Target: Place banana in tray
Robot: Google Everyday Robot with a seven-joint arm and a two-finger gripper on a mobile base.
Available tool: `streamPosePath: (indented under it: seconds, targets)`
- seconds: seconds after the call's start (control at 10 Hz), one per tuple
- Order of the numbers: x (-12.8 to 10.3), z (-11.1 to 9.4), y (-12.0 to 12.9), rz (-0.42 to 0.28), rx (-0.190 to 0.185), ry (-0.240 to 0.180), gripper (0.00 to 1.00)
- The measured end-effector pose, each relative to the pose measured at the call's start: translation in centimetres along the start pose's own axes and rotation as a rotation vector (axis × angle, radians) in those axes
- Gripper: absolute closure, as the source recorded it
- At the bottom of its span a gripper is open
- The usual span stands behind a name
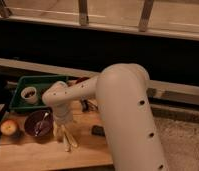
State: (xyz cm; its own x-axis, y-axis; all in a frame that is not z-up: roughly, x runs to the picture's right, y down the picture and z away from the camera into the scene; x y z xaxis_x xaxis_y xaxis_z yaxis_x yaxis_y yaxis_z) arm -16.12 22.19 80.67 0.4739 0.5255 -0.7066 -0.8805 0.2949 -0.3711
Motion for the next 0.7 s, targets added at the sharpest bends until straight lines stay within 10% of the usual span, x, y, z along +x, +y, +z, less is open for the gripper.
streamPosePath:
  seconds: [0.7]
  targets:
    - [0.34,0.67,-0.35,0.027,-0.047,0.016,0.76]
